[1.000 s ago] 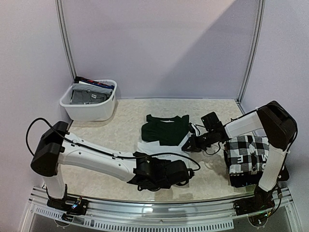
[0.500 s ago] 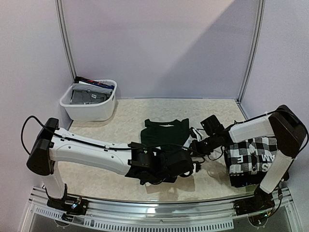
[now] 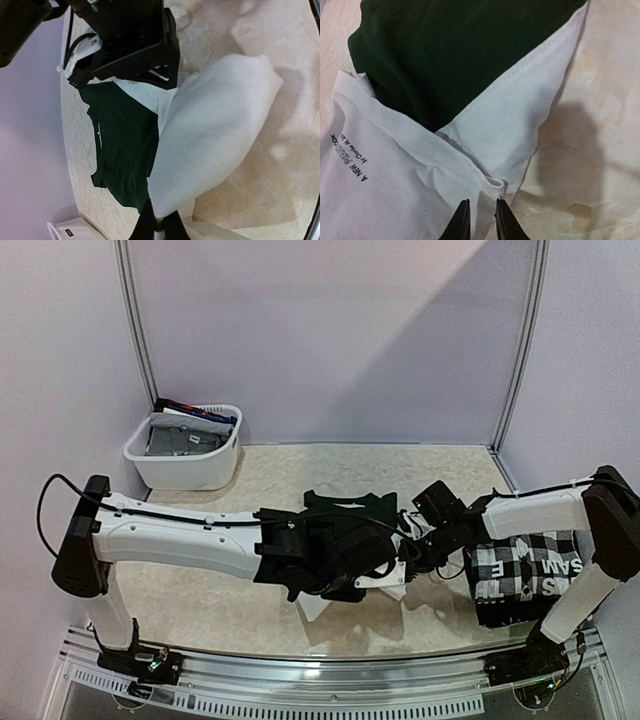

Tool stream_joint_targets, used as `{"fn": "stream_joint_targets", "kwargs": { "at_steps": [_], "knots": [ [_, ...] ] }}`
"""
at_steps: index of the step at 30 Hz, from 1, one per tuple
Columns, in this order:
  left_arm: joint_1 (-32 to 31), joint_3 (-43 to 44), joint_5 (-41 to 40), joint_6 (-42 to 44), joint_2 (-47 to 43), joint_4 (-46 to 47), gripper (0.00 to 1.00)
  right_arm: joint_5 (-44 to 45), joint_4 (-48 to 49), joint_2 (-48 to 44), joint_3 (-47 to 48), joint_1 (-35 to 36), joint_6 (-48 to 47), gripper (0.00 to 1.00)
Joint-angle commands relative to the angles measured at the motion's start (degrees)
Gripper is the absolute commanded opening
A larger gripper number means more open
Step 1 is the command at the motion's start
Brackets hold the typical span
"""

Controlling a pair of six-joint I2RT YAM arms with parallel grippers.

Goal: Fold and stack the mixed laundry pile
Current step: Fold the 2/3-rectangle-folded T-shirt at the center of the board.

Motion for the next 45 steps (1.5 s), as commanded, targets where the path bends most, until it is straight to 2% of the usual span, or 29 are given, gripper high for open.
{"fn": "stream_joint_targets", "kwargs": {
  "at_steps": [1, 6, 11, 22, 29, 39, 45],
  "knots": [
    [4.14, 2.32, 5.32, 3.56, -1.43, 1.17, 0.00, 9.24, -5.45, -3.66, 4.43, -0.08, 0.93, 0.19],
    [8.73, 4.78, 12.04, 6.01, -0.42, 1.39, 0.00, 18.80, -8.58, -7.25, 7.27, -0.80, 2.00, 0.21],
    [12.96, 9.78, 15.86, 9.02, 2.92, 0.18, 0.00, 22.27, -8.17, -9.99, 6.39, -2.85, 2.79, 0.21],
    [21.31, 23.86, 23.80, 14.21, 13.55, -3.03, 0.00, 22.41, -5.28, -11.76, 4.98, -4.47, 2.22, 0.20],
    [25.44, 31.70, 25.93, 15.76, 20.37, -4.15, 0.00, 21.80, -3.90, -11.17, 4.74, -4.46, 1.55, 0.19],
    [30.50, 39.05, 28.75, 15.57, 28.12, -2.23, 0.00, 21.31, -3.22, -8.73, 5.67, -4.52, 0.92, 0.18],
    [32.83, 39.32, 29.01, 14.92, 30.19, 1.26, 0.00, 20.26, -2.19, -6.67, 6.32, -4.53, 0.52, 0.17]
  ]
}}
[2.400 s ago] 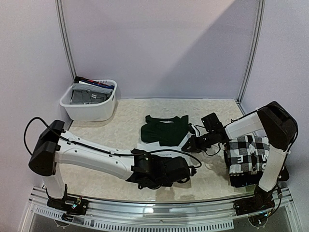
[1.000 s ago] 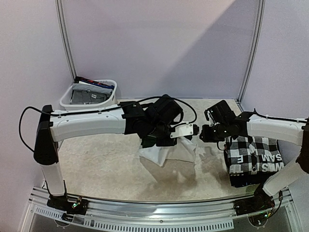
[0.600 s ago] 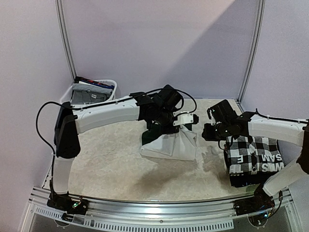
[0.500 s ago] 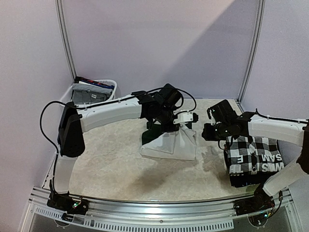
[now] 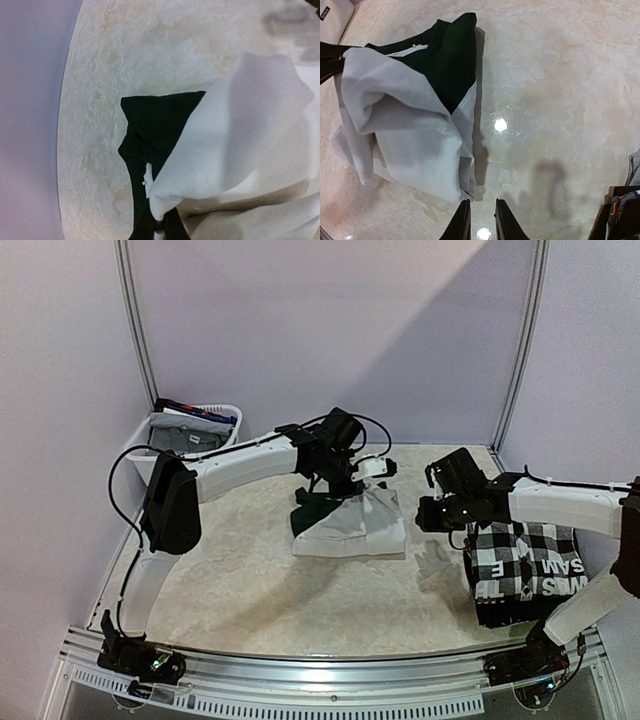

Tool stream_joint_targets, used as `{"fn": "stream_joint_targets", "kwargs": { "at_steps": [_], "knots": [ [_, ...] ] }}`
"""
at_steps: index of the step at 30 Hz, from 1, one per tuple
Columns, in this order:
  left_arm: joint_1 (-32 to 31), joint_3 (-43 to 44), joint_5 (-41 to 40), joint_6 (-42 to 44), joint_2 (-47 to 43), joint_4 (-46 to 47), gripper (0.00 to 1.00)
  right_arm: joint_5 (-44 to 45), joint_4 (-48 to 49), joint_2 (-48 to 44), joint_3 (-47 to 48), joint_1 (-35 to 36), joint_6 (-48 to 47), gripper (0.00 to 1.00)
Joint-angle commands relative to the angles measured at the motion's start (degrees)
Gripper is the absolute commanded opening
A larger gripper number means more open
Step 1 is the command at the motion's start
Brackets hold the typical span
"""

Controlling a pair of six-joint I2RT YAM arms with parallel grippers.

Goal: Fold and stack the mixed laundry pile
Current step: Fold the 2/3-rectangle-folded T-shirt at the center of the board.

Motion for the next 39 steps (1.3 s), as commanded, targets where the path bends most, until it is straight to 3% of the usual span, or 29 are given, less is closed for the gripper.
{"fn": "stream_joint_targets", "kwargs": {
  "at_steps": [1, 15, 24, 26, 28, 31, 33, 36, 39],
  "knots": [
    [2.68, 1.22, 0.77, -0.59, 1.46, 3.37, 0.00, -1.17, 1.50, 2.06, 0.82, -0.31, -0.80, 0.17],
    [13.38, 1.52, 6.12, -9.19, 5.91, 3.40, 0.00, -5.98, 5.27, 5.95, 1.66, -0.34, -2.51, 0.16],
    [20.61, 0.38, 9.70, -24.66, 8.40, 3.29, 0.02, -8.74, 6.42, 8.33, 2.36, -0.38, -2.83, 0.16],
    [21.11, -1.30, 8.66, -27.02, 8.30, 3.84, 0.07, -9.14, 6.62, 8.80, 2.57, -0.33, -2.79, 0.16],
    [21.81, -2.19, 7.46, -30.33, 7.89, 3.98, 0.21, -9.69, 6.70, 9.22, 2.71, -0.35, -2.74, 0.17],
    [22.66, -7.80, 7.62, -36.62, 3.47, 8.24, 0.65, -9.95, 6.89, 9.53, 2.47, -0.37, -2.67, 0.18],
    [22.23, -14.31, 8.06, -39.63, -1.87, 13.62, 0.81, -10.07, 6.81, 9.66, 2.45, -0.31, -2.63, 0.18],
    [20.66, -20.17, 6.20, -41.25, -9.01, 17.16, 0.89, -10.65, 7.10, 9.66, 2.34, -0.38, -2.53, 0.18],
    [18.56, -19.86, 0.39, -41.54, -11.50, 14.37, 0.91, -11.13, 7.48, 9.49, 2.12, -0.26, -2.44, 0.18]
  ]
}}
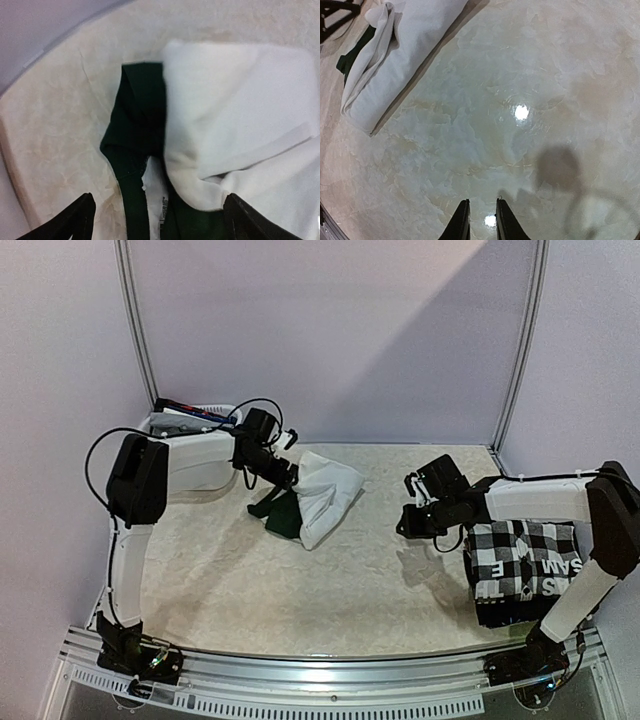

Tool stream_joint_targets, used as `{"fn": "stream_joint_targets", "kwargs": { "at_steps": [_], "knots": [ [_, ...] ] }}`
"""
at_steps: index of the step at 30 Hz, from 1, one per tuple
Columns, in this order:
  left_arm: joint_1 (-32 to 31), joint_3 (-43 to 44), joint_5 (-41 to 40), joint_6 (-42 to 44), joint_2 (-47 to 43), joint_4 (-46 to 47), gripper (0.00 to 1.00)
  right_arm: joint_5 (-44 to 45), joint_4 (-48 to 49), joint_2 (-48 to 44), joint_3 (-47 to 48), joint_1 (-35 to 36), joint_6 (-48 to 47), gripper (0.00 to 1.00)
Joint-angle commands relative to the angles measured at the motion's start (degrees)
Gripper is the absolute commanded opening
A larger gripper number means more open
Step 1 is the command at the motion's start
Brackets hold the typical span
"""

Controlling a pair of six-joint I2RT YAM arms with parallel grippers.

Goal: Fold and stack the mixed laundry pile
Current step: Fold the 2/3-rectangle-folded T-shirt at the center of the board, then adjust the square-folded T-shirt at the center of the board.

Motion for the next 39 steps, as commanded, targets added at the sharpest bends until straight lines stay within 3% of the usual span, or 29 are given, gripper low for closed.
{"fn": "stream_joint_targets", "kwargs": {
  "at_steps": [1, 5, 10, 19, 26, 32, 39],
  "knots": [
    [-4.04, 0.29, -7.59, -3.78, -7.86, 1.56, 0.91, -1.24, 1.06, 0.23, 0.60, -0.20, -0.03, 0.18],
    [-6.63, 1.16, -14.35, -6.55, -9.68, -2.34, 0.92, -1.17, 1.33, -0.60, 0.05, 0.12, -0.01, 0.19],
    [-9.98, 4.30, -14.74, -13.19, -8.77, -6.79, 0.90, -0.91, 1.45, -1.33, -0.72, 0.11, -0.01, 0.18],
    [-14.90, 21.52, -19.44, -20.35, 3.94, -19.04, 0.73, -1.13, 2.26, -3.08, -2.80, 0.18, 0.24, 0.19],
    [-17.07, 28.48, -19.41, -20.99, 10.29, -21.68, 0.71, -1.32, 2.53, -3.91, -3.92, 0.18, 0.31, 0.19],
    [-17.47, 30.71, -18.19, -21.27, 12.61, -22.51, 0.59, -1.51, 2.82, -4.13, -4.37, 0.22, 0.25, 0.19],
    [-18.32, 31.25, -18.11, -21.10, 14.21, -21.95, 0.60, -1.69, 3.00, -4.08, -4.53, 0.27, 0.17, 0.19]
  ]
}}
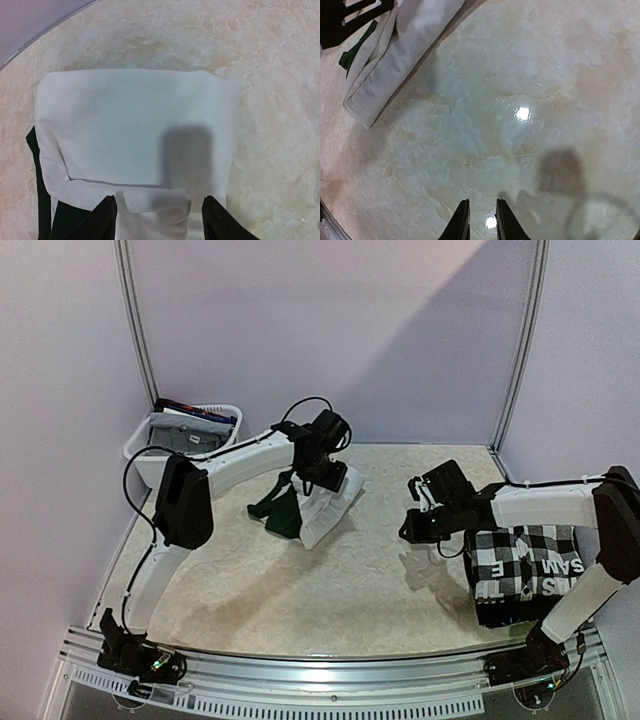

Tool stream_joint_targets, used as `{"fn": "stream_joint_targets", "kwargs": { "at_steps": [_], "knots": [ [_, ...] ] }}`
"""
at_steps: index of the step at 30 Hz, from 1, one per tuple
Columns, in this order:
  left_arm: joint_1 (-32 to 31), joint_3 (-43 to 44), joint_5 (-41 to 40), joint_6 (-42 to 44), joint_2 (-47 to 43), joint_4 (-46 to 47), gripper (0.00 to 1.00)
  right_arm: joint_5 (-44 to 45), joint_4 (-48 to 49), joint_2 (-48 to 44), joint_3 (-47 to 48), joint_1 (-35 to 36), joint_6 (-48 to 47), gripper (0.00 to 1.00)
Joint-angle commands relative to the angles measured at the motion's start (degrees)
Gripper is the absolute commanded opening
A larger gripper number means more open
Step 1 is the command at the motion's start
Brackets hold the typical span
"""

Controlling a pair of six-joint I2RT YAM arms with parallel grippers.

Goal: Fold and stack the mixed laundry pile
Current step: Adjust the square-folded T-shirt at the center of the board.

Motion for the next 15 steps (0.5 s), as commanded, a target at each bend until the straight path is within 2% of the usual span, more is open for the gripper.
{"fn": "stream_joint_targets", "kwargs": {
  "at_steps": [1, 4, 6, 10, 12, 13, 15],
  "knots": [
    [-1.32, 2.10, 0.37, -0.34, 2.42, -0.73, 0.60, -1.04, 0.90, -1.44, -0.68, 0.25, 0.09, 0.19],
    [-1.36, 2.50, -0.19, -0.10, 3.17, -0.20, 0.60, -1.06, 0.88, -1.36, -0.86, 0.25, 0.12, 0.18],
    [-1.36, 2.91, -1.47, 0.07, 3.60, 0.21, 0.53, -1.06, 0.88, -1.44, -0.95, 0.20, 0.06, 0.18],
    [-1.36, 3.23, -4.71, 0.73, 4.17, 0.76, 0.29, -1.02, 0.89, -1.62, -1.11, 0.20, -0.05, 0.18],
    [-1.36, 3.16, -5.04, 1.33, 4.25, 1.01, 0.12, -0.89, 0.88, -1.62, -1.13, 0.25, -0.07, 0.18],
    [-1.36, 3.01, -5.11, 1.41, 4.08, 1.02, 0.00, -0.85, 0.93, -1.62, -1.13, 0.22, -0.01, 0.18],
    [-1.63, 0.92, -5.62, 1.42, 2.47, 1.97, 0.00, -0.80, 1.00, -1.54, -1.05, 0.21, -0.02, 0.18]
  ]
}}
